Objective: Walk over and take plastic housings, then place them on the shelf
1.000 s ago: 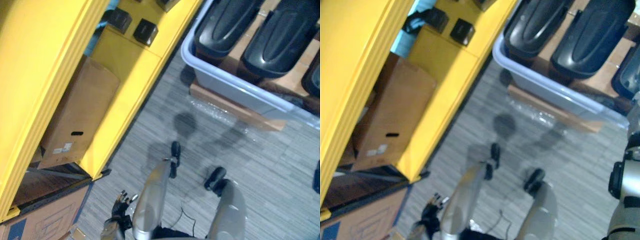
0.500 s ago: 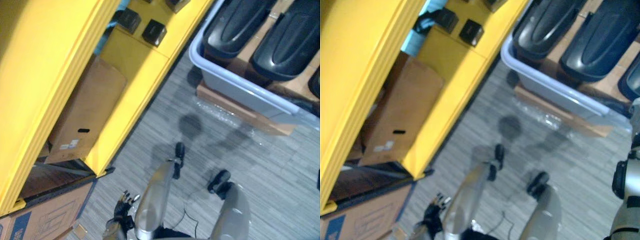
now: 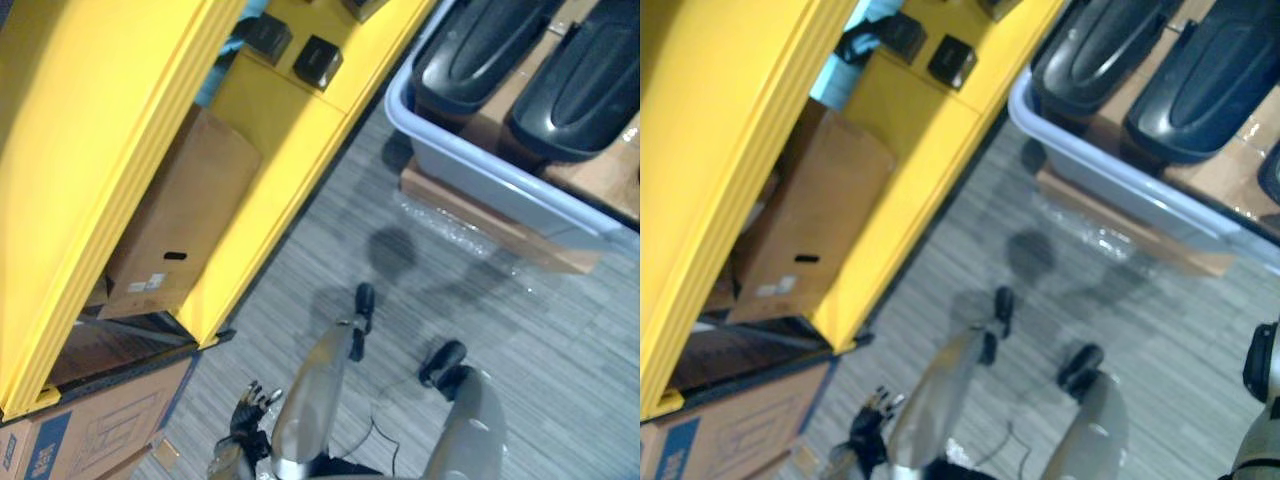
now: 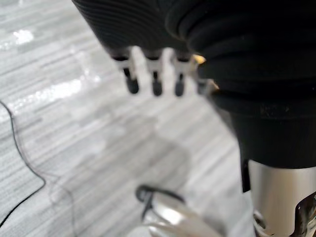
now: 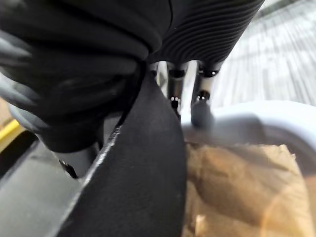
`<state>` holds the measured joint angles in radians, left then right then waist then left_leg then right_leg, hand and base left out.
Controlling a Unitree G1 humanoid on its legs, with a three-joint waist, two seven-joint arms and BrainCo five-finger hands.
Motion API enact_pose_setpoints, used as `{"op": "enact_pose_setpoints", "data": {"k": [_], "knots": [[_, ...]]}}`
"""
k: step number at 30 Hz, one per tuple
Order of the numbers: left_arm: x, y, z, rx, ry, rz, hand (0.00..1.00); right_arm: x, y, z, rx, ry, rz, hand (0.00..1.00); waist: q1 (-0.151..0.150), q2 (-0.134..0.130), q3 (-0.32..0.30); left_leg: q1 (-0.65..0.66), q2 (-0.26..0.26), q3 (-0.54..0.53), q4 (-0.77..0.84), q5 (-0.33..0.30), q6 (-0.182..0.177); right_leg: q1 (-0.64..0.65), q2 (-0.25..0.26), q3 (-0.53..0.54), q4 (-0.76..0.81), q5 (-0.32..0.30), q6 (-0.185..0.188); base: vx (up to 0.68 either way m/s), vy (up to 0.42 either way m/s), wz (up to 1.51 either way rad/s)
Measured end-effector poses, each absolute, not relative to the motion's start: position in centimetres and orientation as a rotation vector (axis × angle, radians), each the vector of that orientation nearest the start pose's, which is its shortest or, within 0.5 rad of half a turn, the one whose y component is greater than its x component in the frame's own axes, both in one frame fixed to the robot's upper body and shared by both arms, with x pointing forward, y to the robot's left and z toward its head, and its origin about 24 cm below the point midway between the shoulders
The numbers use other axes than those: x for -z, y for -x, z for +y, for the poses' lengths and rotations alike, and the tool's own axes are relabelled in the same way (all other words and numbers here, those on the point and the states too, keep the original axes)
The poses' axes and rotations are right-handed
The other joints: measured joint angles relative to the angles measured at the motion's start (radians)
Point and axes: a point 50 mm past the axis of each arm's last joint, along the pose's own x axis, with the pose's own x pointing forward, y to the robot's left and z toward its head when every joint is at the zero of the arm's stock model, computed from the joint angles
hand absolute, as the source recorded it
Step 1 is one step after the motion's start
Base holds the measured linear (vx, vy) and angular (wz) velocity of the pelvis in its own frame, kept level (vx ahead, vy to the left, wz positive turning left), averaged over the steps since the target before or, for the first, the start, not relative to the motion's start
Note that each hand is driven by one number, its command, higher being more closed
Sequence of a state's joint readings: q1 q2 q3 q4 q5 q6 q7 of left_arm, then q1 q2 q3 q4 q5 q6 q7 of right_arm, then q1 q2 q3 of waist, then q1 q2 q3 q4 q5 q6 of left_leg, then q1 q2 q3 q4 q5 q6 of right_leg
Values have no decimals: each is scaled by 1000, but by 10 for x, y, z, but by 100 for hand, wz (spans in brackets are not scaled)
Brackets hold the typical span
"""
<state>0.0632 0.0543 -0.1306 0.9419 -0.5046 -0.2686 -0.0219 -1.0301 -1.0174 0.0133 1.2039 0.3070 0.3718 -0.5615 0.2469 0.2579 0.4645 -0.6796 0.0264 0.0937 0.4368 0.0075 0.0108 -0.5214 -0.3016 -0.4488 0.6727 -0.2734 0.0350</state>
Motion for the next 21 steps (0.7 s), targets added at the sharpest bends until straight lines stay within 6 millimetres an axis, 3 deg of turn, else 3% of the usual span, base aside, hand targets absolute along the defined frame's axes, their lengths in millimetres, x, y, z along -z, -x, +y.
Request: {"op": "enact_pose_setpoints", "data": {"k": [7, 13, 18, 21], "knots": [[133, -146, 161, -205, 333, 699, 0, -214, -291, -442, 1278, 369, 305, 100, -4, 0, 0, 39, 13, -1, -14, 7, -2, 47, 19, -11, -31, 8, -2, 4, -4, -1], [123, -157, 165, -241, 378, 611, 0, -221, -313, -420, 1207, 509, 220, 100, -38, -14, 7, 105, 27, 4, -37, 8, -4, 115, 42, -12, -71, 18, 0, 2, -9, -4], [106, -170, 184, -331, 425, 482, 0, -235, -325, -403, 1163, 637, 121, 100, -54, -83, 27, 180, 36, 8, -83, 20, -20, 180, 61, -13, -109, 27, -3, 16, -38, -4], [93, -169, 200, -408, 444, 396, 0, -223, -329, -391, 1120, 661, 91, 100, -71, -147, 33, 252, 40, 9, -126, 24, -27, 255, 79, -19, -161, 36, 0, 51, -39, -1]]}}
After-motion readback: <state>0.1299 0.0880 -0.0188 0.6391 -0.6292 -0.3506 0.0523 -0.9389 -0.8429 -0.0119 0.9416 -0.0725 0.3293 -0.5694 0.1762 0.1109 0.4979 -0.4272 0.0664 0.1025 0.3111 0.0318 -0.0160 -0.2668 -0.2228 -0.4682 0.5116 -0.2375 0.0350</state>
